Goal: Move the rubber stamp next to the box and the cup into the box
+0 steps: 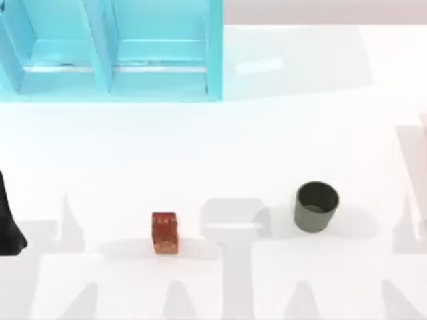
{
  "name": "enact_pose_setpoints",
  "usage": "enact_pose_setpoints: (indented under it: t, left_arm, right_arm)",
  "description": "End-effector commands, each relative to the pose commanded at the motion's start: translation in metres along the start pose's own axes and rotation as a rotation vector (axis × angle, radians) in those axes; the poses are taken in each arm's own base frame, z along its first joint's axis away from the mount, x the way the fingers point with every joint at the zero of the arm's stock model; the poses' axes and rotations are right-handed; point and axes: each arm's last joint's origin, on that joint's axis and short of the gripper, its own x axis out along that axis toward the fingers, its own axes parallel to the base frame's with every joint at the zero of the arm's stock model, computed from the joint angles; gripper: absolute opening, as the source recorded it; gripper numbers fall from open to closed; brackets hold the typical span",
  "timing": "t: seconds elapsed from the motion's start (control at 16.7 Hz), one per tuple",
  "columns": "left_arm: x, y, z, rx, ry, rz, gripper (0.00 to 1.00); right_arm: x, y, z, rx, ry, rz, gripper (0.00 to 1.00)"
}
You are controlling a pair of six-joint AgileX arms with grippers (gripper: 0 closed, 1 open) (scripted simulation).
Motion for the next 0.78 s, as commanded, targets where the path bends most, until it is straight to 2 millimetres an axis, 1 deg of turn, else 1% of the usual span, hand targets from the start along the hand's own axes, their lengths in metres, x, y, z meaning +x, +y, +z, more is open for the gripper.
enact_pose_setpoints:
  t: [0.18, 0.36, 0.48, 0.6, 0.78]
  left_arm:
    - [0.000, 0.000, 0.000, 0.000, 0.000, 0.000, 1.00]
    - [0.000, 0.000, 0.000, 0.000, 0.000, 0.000, 1.00]
    - [0.000, 0.000, 0.000, 0.000, 0.000, 0.000, 1.00]
    - [0.000, 0.000, 0.000, 0.000, 0.000, 0.000, 1.00]
    - [0.000, 0.000, 0.000, 0.000, 0.000, 0.000, 1.00]
  right_arm:
    - [0.000, 0.000, 0.002, 0.003, 0.006, 0.003, 1.00]
    - [0.001, 0.004, 0.018, 0.034, 0.060, 0.034, 1.00]
    - [0.005, 0.008, 0.037, 0.070, 0.129, 0.069, 1.00]
    - [0.012, 0.015, 0.062, 0.111, 0.218, 0.110, 1.00]
    - [0.034, 0.032, 0.104, 0.176, 0.387, 0.173, 1.00]
